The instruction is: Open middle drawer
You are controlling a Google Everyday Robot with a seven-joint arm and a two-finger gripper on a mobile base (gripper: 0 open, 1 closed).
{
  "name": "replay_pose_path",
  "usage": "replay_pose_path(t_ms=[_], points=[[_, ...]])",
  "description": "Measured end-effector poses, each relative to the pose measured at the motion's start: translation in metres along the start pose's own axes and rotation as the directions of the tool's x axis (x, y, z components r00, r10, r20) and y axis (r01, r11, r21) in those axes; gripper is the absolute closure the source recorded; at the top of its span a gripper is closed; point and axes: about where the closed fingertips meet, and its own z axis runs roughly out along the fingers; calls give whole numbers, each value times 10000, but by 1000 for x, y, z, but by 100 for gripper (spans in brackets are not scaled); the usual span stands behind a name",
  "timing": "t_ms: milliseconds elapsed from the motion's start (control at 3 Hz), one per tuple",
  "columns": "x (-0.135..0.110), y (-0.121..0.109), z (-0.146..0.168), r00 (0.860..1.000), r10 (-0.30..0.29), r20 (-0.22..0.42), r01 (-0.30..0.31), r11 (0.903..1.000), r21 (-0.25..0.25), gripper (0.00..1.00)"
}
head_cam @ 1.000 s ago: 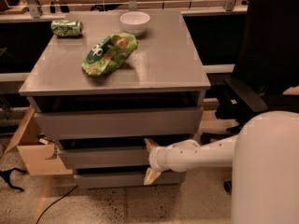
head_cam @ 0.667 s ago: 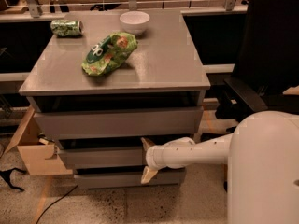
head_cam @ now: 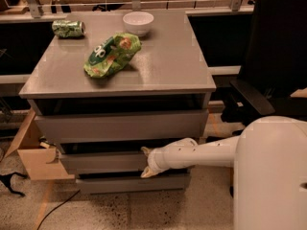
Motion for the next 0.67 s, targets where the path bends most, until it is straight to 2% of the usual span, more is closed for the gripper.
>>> replay_pose_path(t_ms=[333,667], points=[[6,32,-21,9995,302,114,-292,9968,-749,72],[4,31,-25,9994,314,113,-304,9965,-777,94]])
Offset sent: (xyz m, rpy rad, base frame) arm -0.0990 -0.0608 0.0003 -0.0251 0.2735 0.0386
